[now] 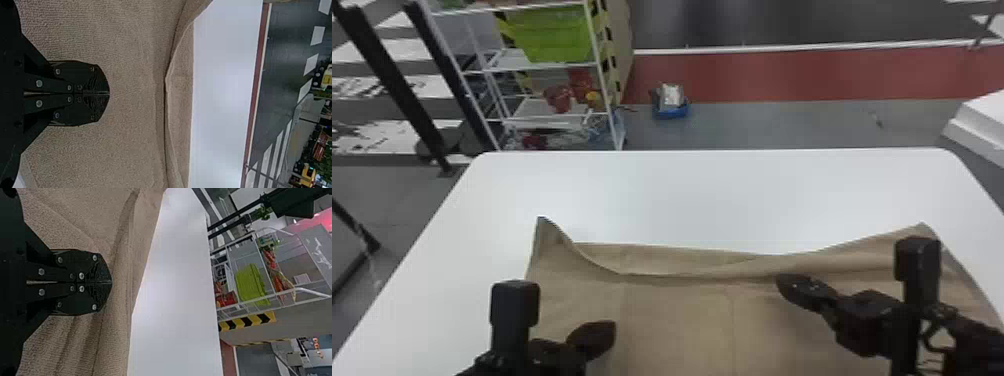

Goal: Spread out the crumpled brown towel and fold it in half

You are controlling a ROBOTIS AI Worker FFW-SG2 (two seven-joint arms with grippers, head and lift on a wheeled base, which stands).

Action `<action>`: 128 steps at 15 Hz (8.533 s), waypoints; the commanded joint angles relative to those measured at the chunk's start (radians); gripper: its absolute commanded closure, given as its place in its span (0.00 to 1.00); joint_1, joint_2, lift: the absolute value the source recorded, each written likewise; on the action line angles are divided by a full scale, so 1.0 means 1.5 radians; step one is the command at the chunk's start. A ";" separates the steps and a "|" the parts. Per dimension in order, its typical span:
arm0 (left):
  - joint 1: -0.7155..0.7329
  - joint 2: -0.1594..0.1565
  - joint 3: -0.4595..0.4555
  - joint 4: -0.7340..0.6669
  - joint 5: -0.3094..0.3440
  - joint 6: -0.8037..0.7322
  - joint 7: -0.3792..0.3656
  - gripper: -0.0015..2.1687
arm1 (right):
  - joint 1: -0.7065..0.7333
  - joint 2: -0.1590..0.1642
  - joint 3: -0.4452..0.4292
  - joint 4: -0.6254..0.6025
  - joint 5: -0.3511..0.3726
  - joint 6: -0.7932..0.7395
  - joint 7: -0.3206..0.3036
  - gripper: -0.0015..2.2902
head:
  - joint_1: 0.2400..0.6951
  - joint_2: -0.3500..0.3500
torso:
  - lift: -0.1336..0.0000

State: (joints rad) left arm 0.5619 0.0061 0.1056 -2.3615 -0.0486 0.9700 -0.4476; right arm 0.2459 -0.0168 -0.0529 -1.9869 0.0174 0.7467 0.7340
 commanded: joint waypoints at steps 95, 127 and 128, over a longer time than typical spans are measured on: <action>0.042 -0.006 -0.071 -0.012 -0.049 -0.048 0.008 0.94 | -0.430 -0.201 -0.081 0.534 0.235 -0.114 0.154 0.59 | 1.00 0.14 | 0.07; -0.348 0.091 0.195 0.513 -0.064 -0.559 -0.212 0.16 | -0.374 -0.205 -0.122 0.464 0.244 -0.112 0.160 0.59 | 1.00 0.42 | 0.07; -0.345 0.095 0.199 0.512 -0.066 -0.561 -0.212 0.16 | -0.374 -0.205 -0.121 0.464 0.246 -0.112 0.159 0.59 | 1.00 0.43 | 0.07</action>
State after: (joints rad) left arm 0.0397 0.1384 0.3983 -1.5955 -0.1417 0.1310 -0.7651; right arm -0.3142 -0.3236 -0.2365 -1.2916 0.3834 0.5792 0.9729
